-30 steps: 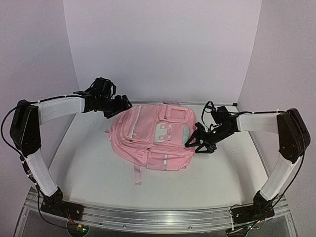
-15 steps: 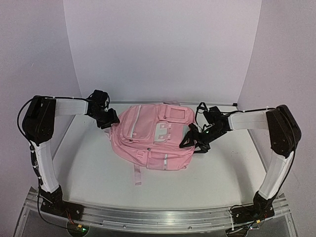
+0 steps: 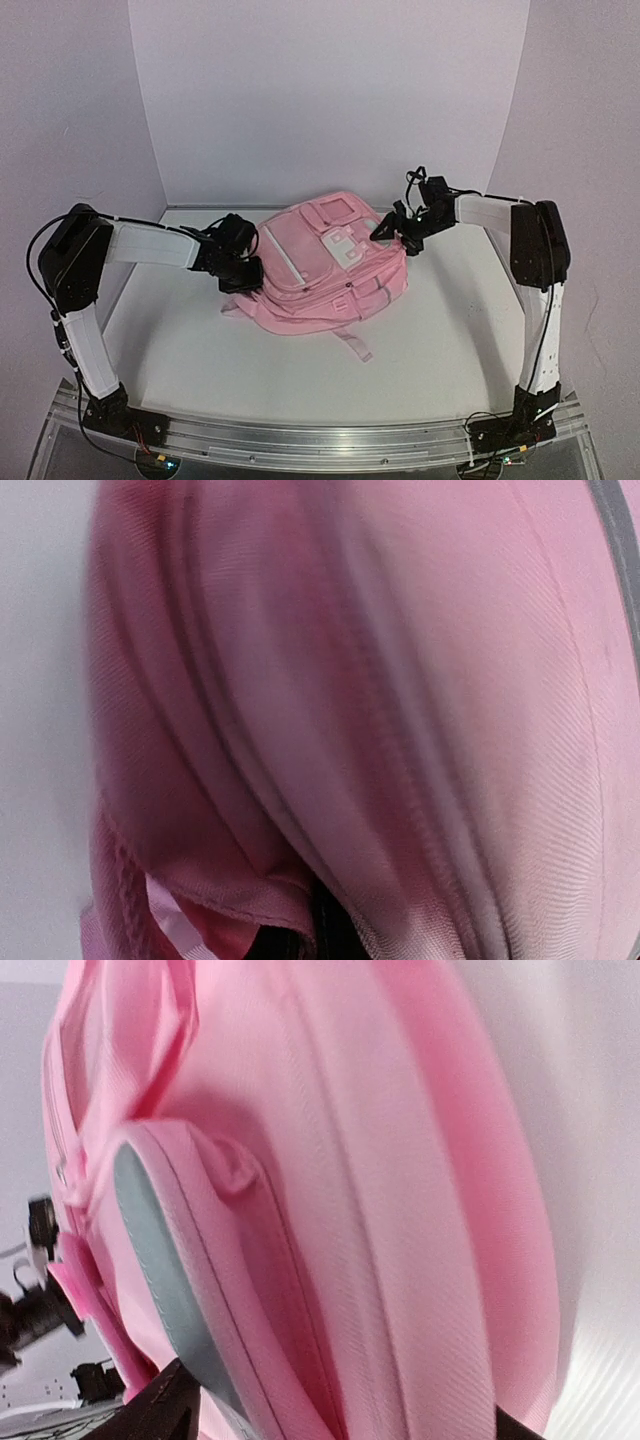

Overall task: Pack the student bag
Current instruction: Adjust the student bag at the center of the board.

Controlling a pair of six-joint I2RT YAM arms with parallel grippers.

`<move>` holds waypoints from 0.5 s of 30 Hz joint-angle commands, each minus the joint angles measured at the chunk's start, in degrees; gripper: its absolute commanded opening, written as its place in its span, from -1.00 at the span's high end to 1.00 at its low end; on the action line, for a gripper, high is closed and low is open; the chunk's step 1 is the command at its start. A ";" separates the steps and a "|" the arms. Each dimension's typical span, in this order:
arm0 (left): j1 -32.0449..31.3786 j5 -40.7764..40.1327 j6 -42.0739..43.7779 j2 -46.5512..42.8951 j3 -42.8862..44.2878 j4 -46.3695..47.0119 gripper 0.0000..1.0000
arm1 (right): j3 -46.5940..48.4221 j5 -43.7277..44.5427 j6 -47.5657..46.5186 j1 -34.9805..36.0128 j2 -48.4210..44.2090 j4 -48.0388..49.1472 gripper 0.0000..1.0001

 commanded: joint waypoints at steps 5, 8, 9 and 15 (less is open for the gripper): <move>-15.44 8.89 -2.64 -6.77 -0.99 4.57 0.38 | 19.44 0.00 5.91 1.53 7.99 4.59 -0.54; -15.05 5.33 -3.38 -12.43 -3.22 3.64 -0.11 | 18.76 1.33 4.98 -1.47 3.62 4.21 -0.65; -14.44 4.57 -3.57 -14.35 -3.86 3.45 -0.21 | 17.54 1.91 4.36 -2.29 1.58 4.08 -0.69; -6.65 3.72 -3.62 -23.30 -4.84 1.13 -0.58 | -2.18 5.54 -1.63 -3.55 -15.13 3.59 -0.82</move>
